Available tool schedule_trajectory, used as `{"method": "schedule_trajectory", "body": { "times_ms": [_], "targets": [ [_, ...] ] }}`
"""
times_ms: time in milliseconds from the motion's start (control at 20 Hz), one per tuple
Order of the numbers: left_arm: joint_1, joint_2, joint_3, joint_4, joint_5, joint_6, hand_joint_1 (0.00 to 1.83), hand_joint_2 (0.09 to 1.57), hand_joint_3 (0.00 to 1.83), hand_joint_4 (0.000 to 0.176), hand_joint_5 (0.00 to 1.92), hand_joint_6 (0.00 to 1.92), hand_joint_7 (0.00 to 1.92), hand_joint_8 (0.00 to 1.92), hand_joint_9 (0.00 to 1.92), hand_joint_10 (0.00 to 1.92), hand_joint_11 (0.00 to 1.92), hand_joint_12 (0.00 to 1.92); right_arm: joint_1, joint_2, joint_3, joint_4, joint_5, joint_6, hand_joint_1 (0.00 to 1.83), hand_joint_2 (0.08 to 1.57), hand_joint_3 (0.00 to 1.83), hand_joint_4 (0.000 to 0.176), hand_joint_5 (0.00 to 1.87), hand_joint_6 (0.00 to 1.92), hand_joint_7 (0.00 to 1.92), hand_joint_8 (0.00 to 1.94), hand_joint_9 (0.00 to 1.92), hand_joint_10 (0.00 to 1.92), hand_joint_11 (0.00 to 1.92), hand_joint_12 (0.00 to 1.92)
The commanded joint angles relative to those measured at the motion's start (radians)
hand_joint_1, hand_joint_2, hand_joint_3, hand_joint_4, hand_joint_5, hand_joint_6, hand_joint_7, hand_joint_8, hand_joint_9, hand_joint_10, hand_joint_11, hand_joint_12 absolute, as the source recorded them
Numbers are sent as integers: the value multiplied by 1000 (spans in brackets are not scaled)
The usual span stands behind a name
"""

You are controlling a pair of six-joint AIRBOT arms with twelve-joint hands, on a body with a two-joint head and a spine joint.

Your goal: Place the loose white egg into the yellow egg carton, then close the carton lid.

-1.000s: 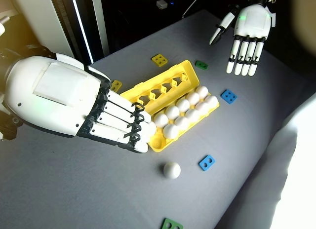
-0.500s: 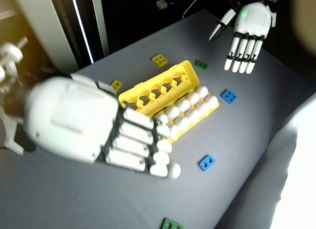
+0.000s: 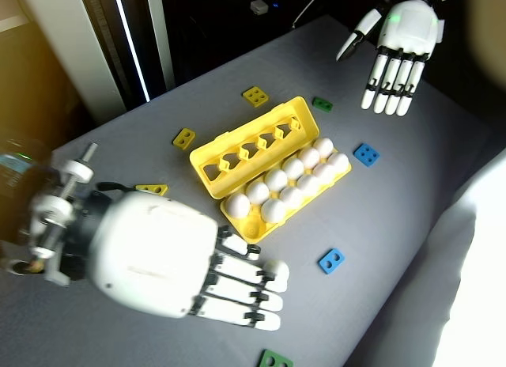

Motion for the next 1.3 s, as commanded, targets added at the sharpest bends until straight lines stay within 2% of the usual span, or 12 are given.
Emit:
{"method": "schedule_trajectory", "body": {
  "times_ms": [0,150,300,400,450,550,800,950,1150,1250],
  "targets": [
    [-7,10,9,-64,-51,-5,0,1147,0,0,62,9,70,11,27,7,0,0,19,9,15,21,105,-2,940,821,20,176,740,3,32,11,0,0,0,0],
    [32,7,9,-65,-50,-5,0,1149,0,0,76,12,81,12,36,8,0,0,64,-28,57,27,106,-2,920,816,13,176,760,12,50,14,0,0,0,0],
    [69,-14,41,-1,-91,-8,0,1159,2,0,73,9,78,10,37,8,0,0,82,-65,92,29,104,-2,915,817,12,176,745,4,43,8,0,0,0,0],
    [77,-15,50,2,-107,-25,0,1151,0,0,92,15,92,13,56,13,0,0,79,-86,116,29,96,-2,921,807,7,176,770,13,47,8,0,0,0,0],
    [84,-12,56,-5,-127,-43,0,1152,0,0,96,13,91,10,52,9,0,0,72,-100,136,29,96,-2,892,819,10,176,655,12,1,0,0,0,0,0],
    [98,-11,69,-10,-168,-64,0,1164,2,0,140,4,158,8,116,9,31,21,55,-118,167,48,126,-2,910,814,6,176,620,0,0,0,0,0,0,0],
    [137,-19,114,-7,-296,-93,0,1151,0,0,123,5,102,1,39,2,2,1,33,-165,232,57,145,-2,928,802,0,176,599,4,0,0,0,0,0,0],
    [140,-32,126,23,-325,-103,0,1162,3,0,111,1,90,0,33,1,2,0,21,-193,276,93,145,2,928,808,3,176,593,1,0,0,0,0,0,0],
    [159,-52,132,47,-362,-106,0,1163,2,0,106,0,97,4,33,1,0,0,17,-211,288,94,145,5,935,803,0,176,660,24,0,0,0,0,0,0],
    [172,-60,129,60,-373,-87,0,1164,2,0,108,2,102,5,35,5,0,0,17,-218,288,94,146,5,920,798,0,176,627,8,0,0,0,0,0,0]
  ]
}}
